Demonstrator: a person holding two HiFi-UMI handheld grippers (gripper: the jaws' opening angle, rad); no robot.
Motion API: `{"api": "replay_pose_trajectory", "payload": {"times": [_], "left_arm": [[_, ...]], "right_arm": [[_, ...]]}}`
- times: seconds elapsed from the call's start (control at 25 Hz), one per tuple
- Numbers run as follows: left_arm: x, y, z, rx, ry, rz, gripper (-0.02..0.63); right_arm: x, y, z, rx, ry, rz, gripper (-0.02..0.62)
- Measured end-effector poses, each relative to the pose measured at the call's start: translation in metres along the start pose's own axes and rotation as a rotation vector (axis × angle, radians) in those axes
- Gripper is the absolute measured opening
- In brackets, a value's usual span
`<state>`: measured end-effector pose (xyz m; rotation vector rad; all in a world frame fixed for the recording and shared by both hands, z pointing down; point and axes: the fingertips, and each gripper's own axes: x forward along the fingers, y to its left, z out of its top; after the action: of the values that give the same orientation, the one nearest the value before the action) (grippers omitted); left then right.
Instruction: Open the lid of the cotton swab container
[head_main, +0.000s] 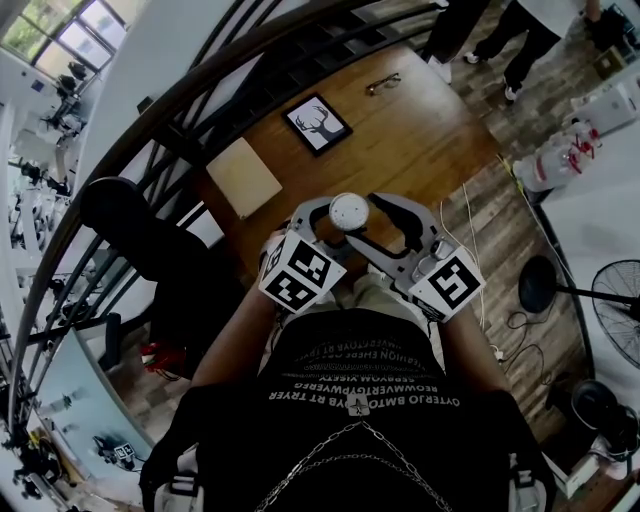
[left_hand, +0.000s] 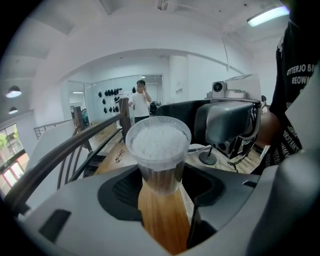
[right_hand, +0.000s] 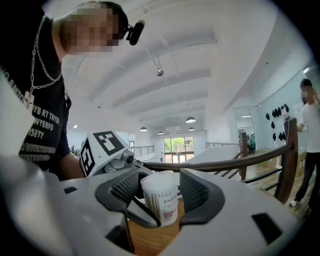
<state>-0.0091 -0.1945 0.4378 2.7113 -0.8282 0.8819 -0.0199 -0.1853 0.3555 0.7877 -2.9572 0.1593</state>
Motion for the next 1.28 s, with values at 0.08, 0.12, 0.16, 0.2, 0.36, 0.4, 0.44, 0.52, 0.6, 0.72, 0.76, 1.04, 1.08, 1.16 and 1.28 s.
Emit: {"api": "replay_pose_trajectory", "payload": {"times": [0.08,0.12,0.16,0.2,0.36,0.4,0.44,0.52,0.6,0.72,0.76,1.04,1.08,1.16,1.28], "left_arm": [[-0.003,0.004,0.0,-0.009,-0.002,0.006,0.265],[-0.005,0.005,0.0,-0.012,-0.002,0.008,0.265],[-0.006,0.006,0.0,-0.012,0.001,0.01,0.265],[-0.006,0.006,0.0,-0.01,0.004,0.01,0.265],[0.0,0.002,-0.001,-0.008,0.024,0.0,0.265],[0.002,0.001,-0.002,-0.009,0.028,-0.002,0.265],[0.002,0.002,-0.002,-0.011,0.03,-0.004,0.265],[0.003,0.002,-0.002,-0.014,0.031,-0.011,0.265],[0.003,0.002,-0.002,-0.017,0.03,-0.02,0.265],[0.003,0.001,-0.001,-0.017,0.032,-0.028,0.265],[0.004,0.0,-0.001,-0.016,0.034,-0.028,0.265],[0.0,0.004,0.008,0.012,-0.001,-0.003,0.267],[0.0,0.004,0.011,0.012,-0.018,0.003,0.268],[-0.001,0.005,0.014,0.005,-0.051,0.016,0.268],[-0.001,0.003,0.015,-0.024,-0.064,0.009,0.259]], "right_arm": [[-0.006,-0.005,0.002,0.02,-0.018,-0.003,0.264],[-0.008,-0.006,0.001,0.035,-0.018,0.0,0.264],[-0.009,-0.006,-0.001,0.054,-0.013,0.01,0.264],[-0.008,-0.006,-0.003,0.075,-0.004,0.023,0.264],[0.003,0.002,-0.012,0.055,0.046,0.02,0.252],[0.004,0.003,-0.012,0.039,0.053,0.008,0.229],[0.005,0.003,-0.012,0.029,0.058,0.0,0.227],[0.005,0.003,-0.011,0.013,0.061,-0.003,0.222],[0.004,0.003,-0.009,-0.011,0.054,-0.004,0.219],[0.002,0.004,-0.007,-0.029,0.047,-0.012,0.21],[0.002,0.003,-0.008,-0.029,0.047,-0.014,0.209],[-0.007,-0.011,-0.004,0.11,-0.016,-0.009,0.199],[-0.009,-0.013,-0.002,0.127,-0.029,-0.008,0.198],[-0.011,-0.015,0.0,0.15,-0.042,-0.011,0.196],[-0.011,-0.014,0.0,0.135,-0.037,-0.014,0.198]]}}
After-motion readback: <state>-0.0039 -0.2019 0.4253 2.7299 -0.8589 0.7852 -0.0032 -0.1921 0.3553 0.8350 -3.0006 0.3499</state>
